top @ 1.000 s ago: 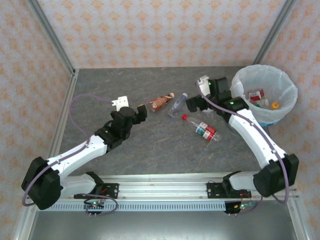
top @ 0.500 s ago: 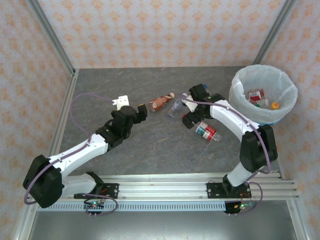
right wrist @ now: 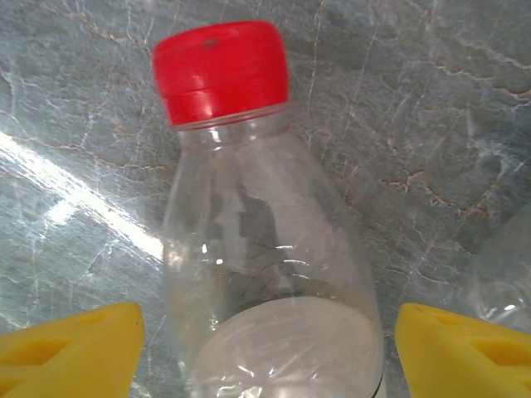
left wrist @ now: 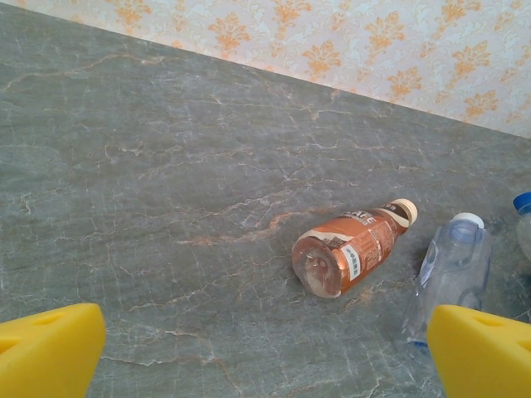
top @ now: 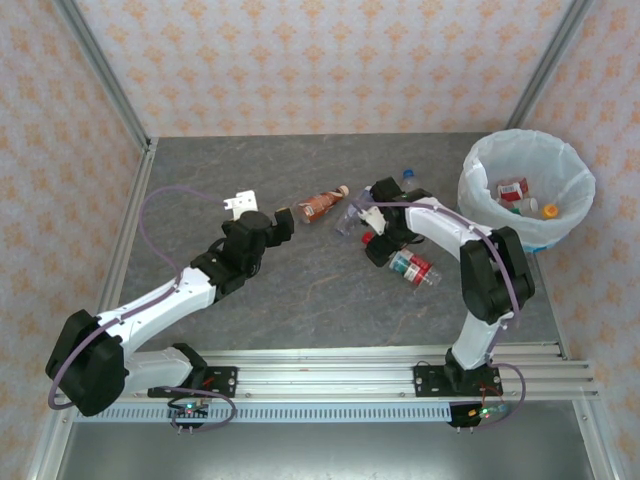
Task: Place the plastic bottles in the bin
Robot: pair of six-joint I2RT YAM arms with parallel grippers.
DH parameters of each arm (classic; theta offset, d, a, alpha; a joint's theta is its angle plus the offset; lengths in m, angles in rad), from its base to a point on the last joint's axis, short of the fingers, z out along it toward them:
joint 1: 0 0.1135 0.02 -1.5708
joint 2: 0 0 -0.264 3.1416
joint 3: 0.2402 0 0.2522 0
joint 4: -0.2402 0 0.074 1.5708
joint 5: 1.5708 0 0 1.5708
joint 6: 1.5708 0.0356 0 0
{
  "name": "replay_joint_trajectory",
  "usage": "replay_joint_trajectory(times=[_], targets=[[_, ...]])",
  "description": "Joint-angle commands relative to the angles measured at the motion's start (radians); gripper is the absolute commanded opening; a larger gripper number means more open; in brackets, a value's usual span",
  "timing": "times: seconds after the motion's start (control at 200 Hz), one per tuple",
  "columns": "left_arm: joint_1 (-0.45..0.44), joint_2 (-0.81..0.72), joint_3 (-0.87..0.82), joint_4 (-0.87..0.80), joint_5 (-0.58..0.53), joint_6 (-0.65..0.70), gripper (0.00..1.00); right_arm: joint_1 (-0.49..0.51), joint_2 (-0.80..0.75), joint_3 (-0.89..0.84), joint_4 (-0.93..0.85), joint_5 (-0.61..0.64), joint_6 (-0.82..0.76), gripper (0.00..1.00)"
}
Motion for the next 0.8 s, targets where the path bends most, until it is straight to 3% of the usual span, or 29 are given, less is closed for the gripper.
replay_joint_trajectory(times=[0.0,0.3,0.591,0.796], targets=[[0.012,-0.009,0.002,-0.013,0.014,-0.017,1.0,0.003,0.034,-0.001,-0.007,0.047,-0.026,0.81],[0.018,-0.004,0.014,-0.051,-0.03,-0.056,1.0,0.01,0.095,0.004,-0.001,0.067,-0.048,0.8],[0.042,-0.087,-0.078,0.034,-0.035,-0.075,1.0,0.021,0.118,-0.024,0.022,0.096,-0.049,0.78],[0.084,-0.108,-0.115,0.079,0.104,-0.073,1.0,0.036,0.129,-0.047,0.053,0.18,-0.043,0.77]])
